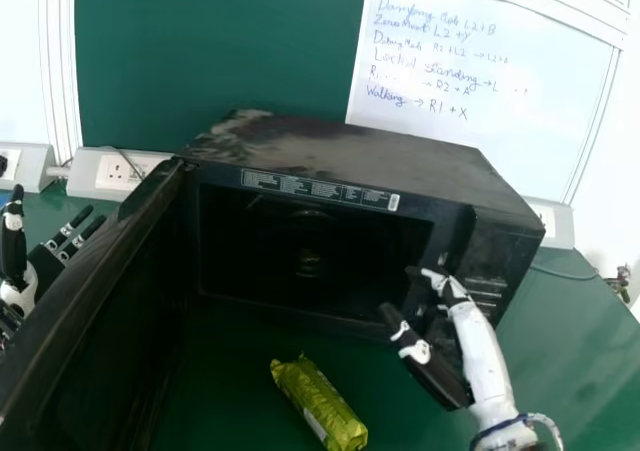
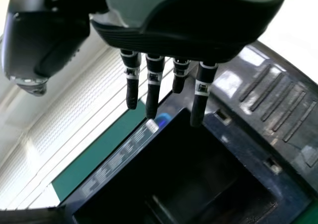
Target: Put biscuit inside oven
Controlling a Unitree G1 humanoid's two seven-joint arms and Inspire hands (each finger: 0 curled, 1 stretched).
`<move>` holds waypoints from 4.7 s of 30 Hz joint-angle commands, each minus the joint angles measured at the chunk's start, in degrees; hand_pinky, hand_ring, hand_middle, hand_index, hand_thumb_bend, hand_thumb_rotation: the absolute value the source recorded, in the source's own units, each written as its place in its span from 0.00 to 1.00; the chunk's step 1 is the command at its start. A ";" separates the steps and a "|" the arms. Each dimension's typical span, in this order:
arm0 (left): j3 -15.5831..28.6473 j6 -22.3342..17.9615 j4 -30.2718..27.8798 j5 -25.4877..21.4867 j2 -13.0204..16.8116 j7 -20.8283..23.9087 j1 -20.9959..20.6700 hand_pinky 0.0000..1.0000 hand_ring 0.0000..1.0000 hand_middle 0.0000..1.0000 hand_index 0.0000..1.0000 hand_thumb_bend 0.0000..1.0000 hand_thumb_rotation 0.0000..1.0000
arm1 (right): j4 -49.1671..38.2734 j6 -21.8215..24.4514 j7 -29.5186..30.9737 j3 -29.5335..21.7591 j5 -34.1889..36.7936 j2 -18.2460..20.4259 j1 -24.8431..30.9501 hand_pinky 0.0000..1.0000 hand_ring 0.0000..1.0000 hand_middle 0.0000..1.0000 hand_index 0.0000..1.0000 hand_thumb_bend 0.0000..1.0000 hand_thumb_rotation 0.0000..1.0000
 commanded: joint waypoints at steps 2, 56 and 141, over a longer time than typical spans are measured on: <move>-0.50 -0.23 -0.83 -0.66 0.95 0.33 -0.36 0.99 0.96 0.94 0.90 0.38 0.13 | -4.55 5.46 5.34 1.48 -2.98 -1.00 -1.14 0.75 0.85 0.88 0.91 0.90 0.52; -1.42 -0.91 -1.97 -2.84 1.59 3.29 -0.37 1.00 1.00 0.98 0.97 0.35 0.14 | -9.30 9.34 73.19 11.88 -42.46 0.73 -21.88 0.76 0.83 0.82 0.84 1.00 0.38; -0.90 -1.72 -1.46 -4.20 2.44 3.24 0.21 0.99 0.94 0.90 0.87 0.40 0.12 | 15.93 -6.18 69.24 23.98 -64.51 10.00 -23.13 0.49 0.67 0.78 0.87 0.98 0.26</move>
